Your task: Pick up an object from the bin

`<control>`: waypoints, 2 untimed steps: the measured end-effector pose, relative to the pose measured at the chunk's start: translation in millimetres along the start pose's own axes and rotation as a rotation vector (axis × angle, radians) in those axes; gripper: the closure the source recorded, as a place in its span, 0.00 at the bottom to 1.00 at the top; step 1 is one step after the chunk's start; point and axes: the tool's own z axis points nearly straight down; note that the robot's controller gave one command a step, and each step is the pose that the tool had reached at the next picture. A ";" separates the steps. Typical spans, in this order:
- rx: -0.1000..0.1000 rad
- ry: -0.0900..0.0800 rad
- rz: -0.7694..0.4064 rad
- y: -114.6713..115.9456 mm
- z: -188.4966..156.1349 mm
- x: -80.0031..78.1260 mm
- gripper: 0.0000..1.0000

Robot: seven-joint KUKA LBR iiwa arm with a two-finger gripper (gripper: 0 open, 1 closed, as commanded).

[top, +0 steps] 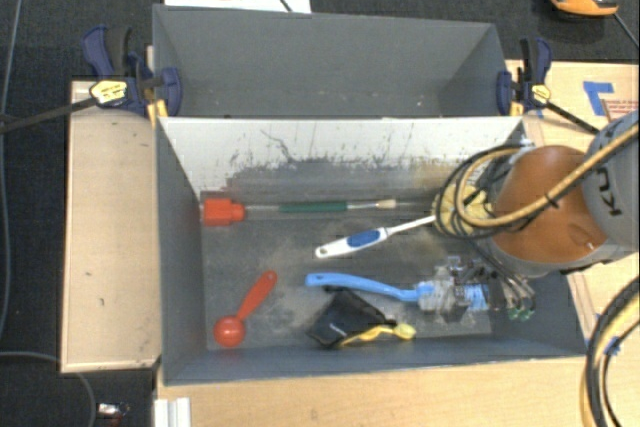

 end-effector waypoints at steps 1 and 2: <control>-0.002 0.012 0.000 0.6 -18.7 3.2 1.00; -0.001 0.004 -0.001 0.2 -52.9 0.7 1.00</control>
Offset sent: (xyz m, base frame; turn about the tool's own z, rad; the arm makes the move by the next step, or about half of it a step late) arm -0.0018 0.0004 0.0754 -0.0004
